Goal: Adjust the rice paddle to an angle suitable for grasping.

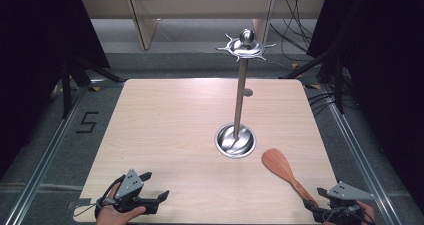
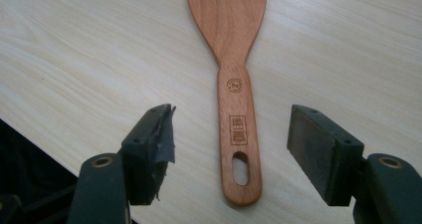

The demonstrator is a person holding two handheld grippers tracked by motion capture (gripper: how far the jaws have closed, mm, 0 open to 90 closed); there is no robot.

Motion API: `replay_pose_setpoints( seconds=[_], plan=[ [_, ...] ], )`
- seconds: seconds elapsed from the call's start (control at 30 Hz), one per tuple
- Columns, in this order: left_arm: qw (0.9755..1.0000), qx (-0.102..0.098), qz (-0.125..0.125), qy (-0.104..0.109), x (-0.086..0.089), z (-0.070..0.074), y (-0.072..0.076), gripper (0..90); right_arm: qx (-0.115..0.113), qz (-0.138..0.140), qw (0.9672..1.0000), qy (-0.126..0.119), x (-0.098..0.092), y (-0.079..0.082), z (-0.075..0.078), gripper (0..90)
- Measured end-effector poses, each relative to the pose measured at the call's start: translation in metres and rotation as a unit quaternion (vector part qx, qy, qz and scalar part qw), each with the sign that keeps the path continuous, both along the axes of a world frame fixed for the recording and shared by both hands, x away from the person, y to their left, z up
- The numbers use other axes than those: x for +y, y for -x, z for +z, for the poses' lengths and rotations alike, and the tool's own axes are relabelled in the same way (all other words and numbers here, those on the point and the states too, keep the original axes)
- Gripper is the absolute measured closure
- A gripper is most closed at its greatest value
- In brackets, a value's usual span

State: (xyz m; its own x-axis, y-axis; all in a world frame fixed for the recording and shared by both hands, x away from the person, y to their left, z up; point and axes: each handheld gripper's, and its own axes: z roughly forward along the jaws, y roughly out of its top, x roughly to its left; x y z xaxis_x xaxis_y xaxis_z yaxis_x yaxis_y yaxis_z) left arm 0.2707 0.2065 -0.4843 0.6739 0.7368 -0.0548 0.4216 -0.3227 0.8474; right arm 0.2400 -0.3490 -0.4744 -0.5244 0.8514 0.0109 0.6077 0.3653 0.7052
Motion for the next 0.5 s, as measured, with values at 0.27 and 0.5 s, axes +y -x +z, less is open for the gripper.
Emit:
replay_pose_setpoints(
  seconds=[0.27, 0.5],
  plan=[
    [1.0, 0.006, 0.004, 0.005, -0.001, -0.001, 0.001, 14.9, -0.004, 0.019, 0.9997, 0.017, 0.004, 0.002, 0.001, 53.7],
    [0.9999, 0.006, 0.006, 0.009, -0.002, -0.001, 0.001, 14.9, 0.002, 0.039, 0.9986, 0.036, 0.012, 0.003, -0.001, 74.5]
  ],
)
